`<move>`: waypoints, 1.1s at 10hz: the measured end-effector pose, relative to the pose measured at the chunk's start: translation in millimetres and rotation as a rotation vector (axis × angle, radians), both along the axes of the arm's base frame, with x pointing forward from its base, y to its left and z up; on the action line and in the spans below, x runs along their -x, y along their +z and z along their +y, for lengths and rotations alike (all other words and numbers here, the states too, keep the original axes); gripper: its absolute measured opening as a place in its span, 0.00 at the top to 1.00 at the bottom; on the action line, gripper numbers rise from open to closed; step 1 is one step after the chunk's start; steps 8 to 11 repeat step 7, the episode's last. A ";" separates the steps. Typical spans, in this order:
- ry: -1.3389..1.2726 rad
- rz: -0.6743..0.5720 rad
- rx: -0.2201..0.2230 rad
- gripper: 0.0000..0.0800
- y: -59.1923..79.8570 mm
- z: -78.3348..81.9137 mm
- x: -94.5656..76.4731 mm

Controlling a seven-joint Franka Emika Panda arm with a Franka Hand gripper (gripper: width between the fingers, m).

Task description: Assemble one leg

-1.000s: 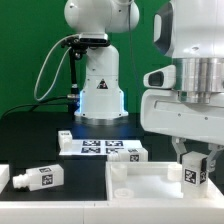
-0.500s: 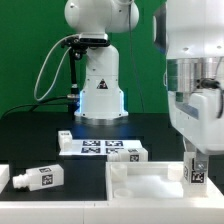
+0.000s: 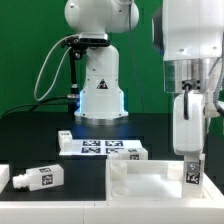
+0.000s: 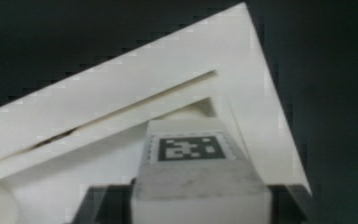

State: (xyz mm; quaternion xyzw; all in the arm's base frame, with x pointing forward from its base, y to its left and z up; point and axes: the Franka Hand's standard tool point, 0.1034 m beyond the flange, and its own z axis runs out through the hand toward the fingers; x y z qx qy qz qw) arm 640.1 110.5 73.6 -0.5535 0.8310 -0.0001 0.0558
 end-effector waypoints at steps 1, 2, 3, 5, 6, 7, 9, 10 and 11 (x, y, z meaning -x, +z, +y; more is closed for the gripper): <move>0.013 -0.002 0.001 0.64 0.0 0.1 -0.1; 0.014 -0.001 0.001 0.64 -0.1 0.4 0.0; 0.024 -0.004 0.001 0.45 2.2 2.0 -0.5; 0.058 -0.031 -0.018 0.29 26.0 14.6 -4.0; 0.059 -0.035 -0.019 0.21 27.7 15.9 -4.7; 0.064 -0.032 -0.015 0.19 23.8 14.4 -4.0; 0.064 -0.032 -0.015 0.19 23.8 14.4 -4.0; 0.064 -0.032 -0.015 0.19 23.8 14.4 -4.0; 0.064 -0.032 -0.015 0.19 23.8 14.4 -4.0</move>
Offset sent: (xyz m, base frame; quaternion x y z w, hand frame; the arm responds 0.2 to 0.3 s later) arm -0.0136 0.0129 0.0390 -0.0109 0.0032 -0.0667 0.9977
